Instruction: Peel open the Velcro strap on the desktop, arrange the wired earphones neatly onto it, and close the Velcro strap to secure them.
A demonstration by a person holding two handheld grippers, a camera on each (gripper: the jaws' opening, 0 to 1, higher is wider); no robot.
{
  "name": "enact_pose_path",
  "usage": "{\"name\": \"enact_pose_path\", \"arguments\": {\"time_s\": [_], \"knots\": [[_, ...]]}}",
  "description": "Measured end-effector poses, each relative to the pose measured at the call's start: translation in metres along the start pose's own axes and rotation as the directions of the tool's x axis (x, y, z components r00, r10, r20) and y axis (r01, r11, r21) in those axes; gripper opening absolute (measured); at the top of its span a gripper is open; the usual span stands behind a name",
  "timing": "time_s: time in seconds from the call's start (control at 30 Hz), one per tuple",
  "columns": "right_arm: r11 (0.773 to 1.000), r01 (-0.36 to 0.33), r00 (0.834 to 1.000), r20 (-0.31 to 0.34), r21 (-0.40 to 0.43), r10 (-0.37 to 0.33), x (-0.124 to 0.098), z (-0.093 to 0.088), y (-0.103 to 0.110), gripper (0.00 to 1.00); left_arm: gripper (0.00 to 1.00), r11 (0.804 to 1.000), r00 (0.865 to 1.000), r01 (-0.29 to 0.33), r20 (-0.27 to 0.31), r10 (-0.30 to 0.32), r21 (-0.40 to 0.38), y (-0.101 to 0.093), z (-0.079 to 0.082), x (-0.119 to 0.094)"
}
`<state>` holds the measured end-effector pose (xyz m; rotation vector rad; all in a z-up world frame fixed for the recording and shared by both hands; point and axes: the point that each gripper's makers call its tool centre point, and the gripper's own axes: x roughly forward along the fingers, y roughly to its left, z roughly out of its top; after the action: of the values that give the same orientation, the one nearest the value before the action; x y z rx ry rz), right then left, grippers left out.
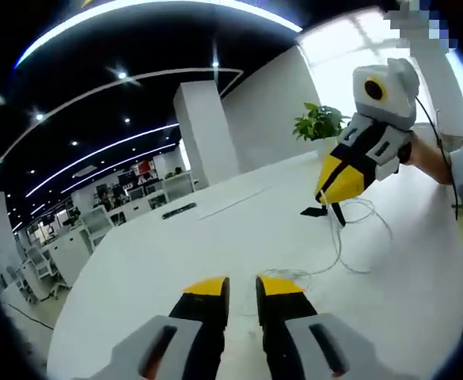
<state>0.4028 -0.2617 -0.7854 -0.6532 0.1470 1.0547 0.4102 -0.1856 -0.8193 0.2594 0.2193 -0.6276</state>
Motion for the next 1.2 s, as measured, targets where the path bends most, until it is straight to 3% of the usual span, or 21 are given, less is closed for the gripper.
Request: {"name": "enact_pose_path", "arguments": {"time_s": [0.17, 0.53, 1.2], "knots": [[1.000, 0.010, 1.000, -0.008, 0.013, -0.010, 0.003, -0.003, -0.004, 0.04, 0.17, 0.998, 0.998, 0.067, 0.017, -0.067, -0.006, -0.024, 0.008, 0.003], [0.999, 0.033, 0.999, -0.043, 0.015, -0.032, 0.014, -0.013, -0.013, 0.04, 0.17, 0.988, 0.987, 0.156, 0.044, -0.156, 0.008, -0.054, 0.026, -0.004], [0.999, -0.010, 1.000, -0.026, 0.044, 0.011, 0.015, -0.008, 0.000, 0.04, 0.11, 0.989, 0.989, 0.144, 0.011, -0.144, 0.033, -0.051, 0.023, 0.007]]}}
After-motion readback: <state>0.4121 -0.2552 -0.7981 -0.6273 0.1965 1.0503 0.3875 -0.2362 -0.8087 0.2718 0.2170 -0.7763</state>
